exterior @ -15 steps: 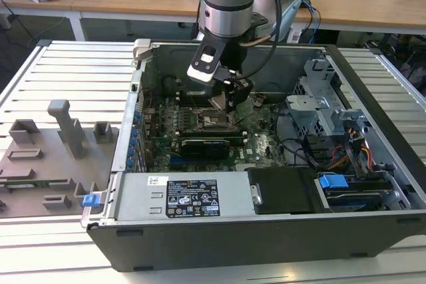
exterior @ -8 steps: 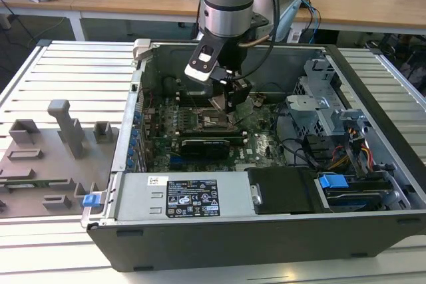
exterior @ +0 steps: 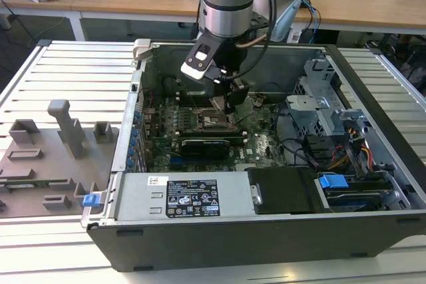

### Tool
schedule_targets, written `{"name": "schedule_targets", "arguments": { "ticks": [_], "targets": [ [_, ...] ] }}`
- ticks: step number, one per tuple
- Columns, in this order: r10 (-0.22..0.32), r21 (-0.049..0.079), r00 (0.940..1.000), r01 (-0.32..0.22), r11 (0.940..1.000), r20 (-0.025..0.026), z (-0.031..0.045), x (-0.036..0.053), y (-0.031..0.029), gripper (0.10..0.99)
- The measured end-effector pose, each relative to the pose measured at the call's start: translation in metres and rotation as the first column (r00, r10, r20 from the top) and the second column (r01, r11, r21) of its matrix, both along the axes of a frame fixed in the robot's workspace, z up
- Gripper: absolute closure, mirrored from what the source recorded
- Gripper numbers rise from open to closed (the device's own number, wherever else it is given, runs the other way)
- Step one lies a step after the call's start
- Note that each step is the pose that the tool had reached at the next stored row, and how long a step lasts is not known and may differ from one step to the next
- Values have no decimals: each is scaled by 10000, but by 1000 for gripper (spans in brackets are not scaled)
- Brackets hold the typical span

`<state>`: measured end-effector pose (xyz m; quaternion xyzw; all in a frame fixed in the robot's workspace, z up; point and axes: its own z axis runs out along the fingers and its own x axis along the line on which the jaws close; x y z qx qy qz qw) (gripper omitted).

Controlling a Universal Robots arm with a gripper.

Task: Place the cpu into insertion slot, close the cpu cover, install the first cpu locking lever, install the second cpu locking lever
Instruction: 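Place the cpu into insertion slot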

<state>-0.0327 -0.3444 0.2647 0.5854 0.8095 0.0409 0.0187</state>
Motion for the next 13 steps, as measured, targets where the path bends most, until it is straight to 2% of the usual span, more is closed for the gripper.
{"name": "schedule_targets", "arguments": {
  "ticks": [10,13],
  "targets": [
    [-744,-2,9972,744,9972,0,-2,0,0,545],
    [-824,-2,9966,824,9966,0,-3,0,0,545]
  ]
}}
